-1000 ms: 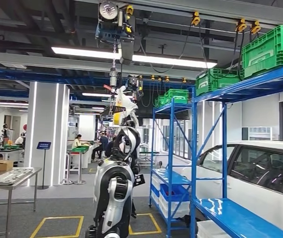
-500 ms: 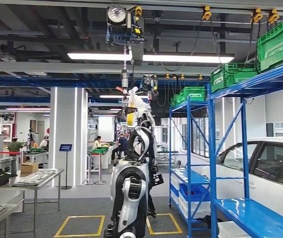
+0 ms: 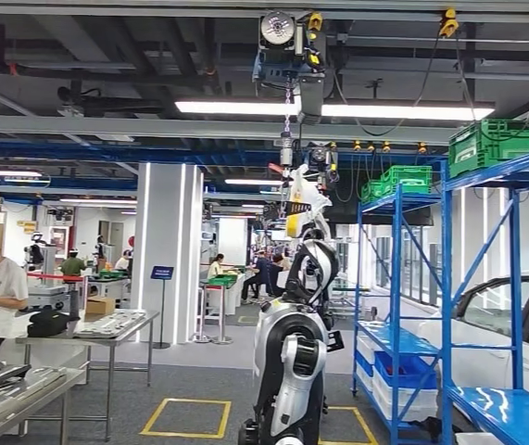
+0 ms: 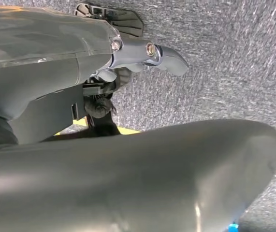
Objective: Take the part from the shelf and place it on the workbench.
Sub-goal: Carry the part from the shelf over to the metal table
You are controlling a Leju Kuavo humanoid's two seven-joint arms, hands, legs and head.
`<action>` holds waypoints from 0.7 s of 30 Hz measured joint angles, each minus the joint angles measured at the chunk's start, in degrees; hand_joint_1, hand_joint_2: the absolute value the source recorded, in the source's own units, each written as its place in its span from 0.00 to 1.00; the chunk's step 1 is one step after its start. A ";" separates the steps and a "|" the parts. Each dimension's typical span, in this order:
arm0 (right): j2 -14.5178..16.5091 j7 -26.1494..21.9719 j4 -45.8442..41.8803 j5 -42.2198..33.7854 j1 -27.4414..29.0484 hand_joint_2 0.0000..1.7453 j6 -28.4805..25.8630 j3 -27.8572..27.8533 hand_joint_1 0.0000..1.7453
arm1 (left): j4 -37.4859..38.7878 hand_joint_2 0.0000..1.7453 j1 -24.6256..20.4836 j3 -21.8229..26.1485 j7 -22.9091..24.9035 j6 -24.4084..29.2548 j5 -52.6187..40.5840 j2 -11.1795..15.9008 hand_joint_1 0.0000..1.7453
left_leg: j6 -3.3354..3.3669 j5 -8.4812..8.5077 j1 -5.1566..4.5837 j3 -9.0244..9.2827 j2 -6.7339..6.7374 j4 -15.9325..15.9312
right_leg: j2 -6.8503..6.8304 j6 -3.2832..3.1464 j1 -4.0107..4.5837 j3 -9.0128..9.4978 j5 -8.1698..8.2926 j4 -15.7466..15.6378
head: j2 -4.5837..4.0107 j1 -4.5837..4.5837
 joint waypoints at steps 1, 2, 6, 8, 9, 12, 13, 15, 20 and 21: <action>0.00 0.00 0.01 0.00 -0.07 1.00 0.00 0.02 1.00 | 0.00 1.00 -0.05 0.00 0.03 -0.01 0.01 -0.06 0.00 | -0.03 0.02 -0.06 0.00 -0.45 0.01 | 1.03 -0.56 0.12 1.77 1.89 -3.89 | 0.00 0.01; -0.01 0.00 0.01 0.00 -0.14 1.00 0.00 0.03 1.00 | 0.00 1.00 -0.12 0.01 0.05 -0.03 0.03 -0.11 0.00 | -0.11 0.08 -0.03 -0.08 -0.88 0.04 | 1.95 -0.98 0.24 3.17 3.33 -7.16 | 0.01 0.01; -0.05 0.01 -0.02 0.08 -0.30 1.00 0.00 0.11 1.00 | 0.00 1.00 -0.01 0.01 0.01 -0.12 0.13 -0.25 0.00 | -1.04 0.43 0.35 -0.79 -1.84 -0.09 | 2.05 -1.35 0.52 4.34 4.12 -10.70 | 0.01 0.02; 0.09 0.01 -0.05 0.09 -0.32 1.00 -0.01 0.14 1.00 | 0.00 1.00 0.00 0.01 -0.05 -0.13 0.19 -0.25 0.00 | -1.65 -0.80 0.28 -1.51 -0.79 1.29 | 1.13 -1.57 0.18 4.63 4.37 -11.64 | 0.00 0.02; 0.15 0.01 -0.06 0.10 -0.30 1.00 -0.02 0.14 1.00 | 0.00 1.00 -0.08 0.01 -0.08 -0.13 0.25 -0.23 0.00 | -1.96 -2.32 0.33 -2.54 0.01 3.61 | 0.60 -1.69 0.02 4.71 4.49 -11.87 | 0.00 0.02; 0.16 0.04 -0.04 0.22 -0.18 1.00 -0.04 0.16 1.00 | 0.00 1.00 -0.11 0.00 -0.09 -0.14 0.42 -0.22 0.00 | -2.91 -6.62 0.70 -6.90 1.10 13.43 | -0.92 -1.79 0.01 4.68 4.47 -11.89 | 0.00 0.02; 0.15 0.04 -0.04 0.27 -0.13 1.00 -0.04 0.19 1.00 | 0.00 1.00 -0.02 0.01 -0.09 -0.14 0.44 -0.21 0.00 | -3.15 -6.49 0.85 -7.29 1.25 14.45 | -1.36 -1.74 -0.01 4.67 4.43 -11.84 | 0.00 0.02; 0.15 0.05 -0.04 0.32 -0.09 1.00 -0.06 0.24 1.00 | 0.00 1.00 0.05 0.02 -0.11 -0.13 0.46 -0.15 0.00 | -3.53 -3.47 1.16 -5.03 1.95 10.23 | -2.08 -1.40 -0.13 4.71 4.21 -11.60 | 0.00 0.02; 0.15 0.10 -0.11 0.38 -0.18 1.00 -0.17 0.27 1.00 | 0.00 1.00 -0.15 0.01 -0.29 -0.15 0.51 -0.14 0.00 | -2.20 -0.46 0.62 -0.35 4.58 0.25 | -3.46 0.13 0.36 4.56 3.61 -10.77 | 0.00 -0.02; 0.15 0.11 -0.15 0.41 -0.18 1.00 -0.18 0.28 1.00 | 0.00 1.00 -0.08 0.02 -0.31 -0.15 0.52 -0.14 0.00 | -1.75 -0.38 0.57 -0.42 4.25 0.29 | -3.70 0.42 0.27 4.62 3.52 -10.84 | 0.00 -0.01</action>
